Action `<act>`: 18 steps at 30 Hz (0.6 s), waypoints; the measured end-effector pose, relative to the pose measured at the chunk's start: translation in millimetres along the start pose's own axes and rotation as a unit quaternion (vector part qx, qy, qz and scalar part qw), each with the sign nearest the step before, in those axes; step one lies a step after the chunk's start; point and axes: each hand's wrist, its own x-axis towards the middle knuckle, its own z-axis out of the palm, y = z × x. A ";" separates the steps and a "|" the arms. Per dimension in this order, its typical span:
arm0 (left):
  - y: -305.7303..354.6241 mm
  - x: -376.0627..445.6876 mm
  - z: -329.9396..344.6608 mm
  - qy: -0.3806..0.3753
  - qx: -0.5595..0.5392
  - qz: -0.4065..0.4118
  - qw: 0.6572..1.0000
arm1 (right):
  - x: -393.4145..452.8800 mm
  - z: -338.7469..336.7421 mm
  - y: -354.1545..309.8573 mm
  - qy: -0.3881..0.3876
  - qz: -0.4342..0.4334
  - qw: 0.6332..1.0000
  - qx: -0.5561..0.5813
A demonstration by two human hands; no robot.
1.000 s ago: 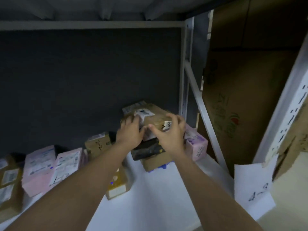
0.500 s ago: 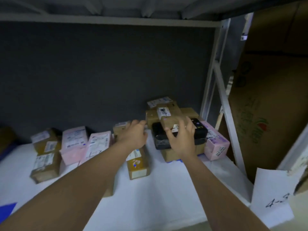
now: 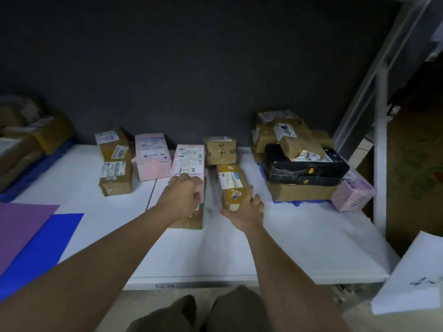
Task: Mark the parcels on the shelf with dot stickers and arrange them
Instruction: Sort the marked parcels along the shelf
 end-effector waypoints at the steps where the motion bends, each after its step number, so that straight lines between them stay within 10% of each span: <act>1: -3.2 0.2 2.3 -0.001 -0.002 -0.003 1.000 | 5.4 6.5 -0.9 0.001 -0.001 1.000 0.002; 11: -20.5 -22.3 -1.1 0.024 -0.122 -0.026 0.992 | -47.7 -15.8 -23.9 0.149 0.029 0.987 0.062; 18: 5.5 -101.4 -57.2 -0.017 -0.294 -0.029 0.955 | -163.8 -49.0 -53.1 0.240 -0.168 0.942 0.162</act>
